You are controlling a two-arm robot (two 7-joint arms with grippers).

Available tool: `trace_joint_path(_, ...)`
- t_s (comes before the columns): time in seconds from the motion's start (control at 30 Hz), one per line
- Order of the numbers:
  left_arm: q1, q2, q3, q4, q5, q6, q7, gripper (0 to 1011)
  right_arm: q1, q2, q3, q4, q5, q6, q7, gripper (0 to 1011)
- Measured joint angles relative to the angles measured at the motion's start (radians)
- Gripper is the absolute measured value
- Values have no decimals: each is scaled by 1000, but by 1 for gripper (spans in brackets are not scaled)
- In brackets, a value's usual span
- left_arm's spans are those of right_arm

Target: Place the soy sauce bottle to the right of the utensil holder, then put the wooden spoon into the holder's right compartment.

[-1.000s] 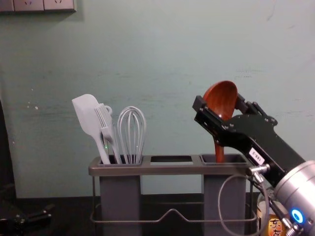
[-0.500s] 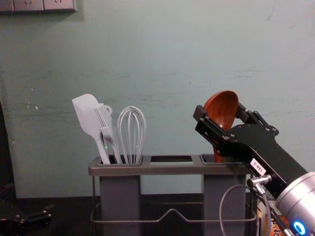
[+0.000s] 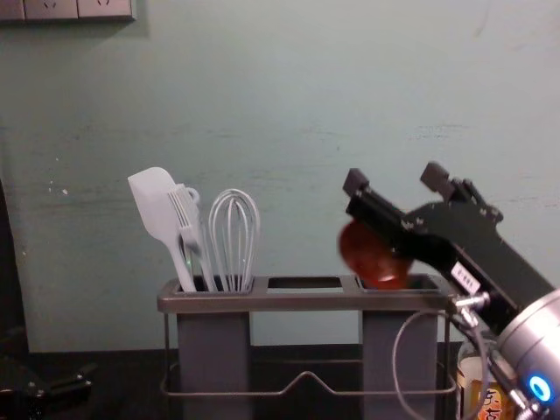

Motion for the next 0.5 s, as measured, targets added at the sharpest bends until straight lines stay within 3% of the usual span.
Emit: trace_joint_path(0.5,0,0,0,0,0,0,0,1011,-35,33,14,-198,-13,29,-18,1002)
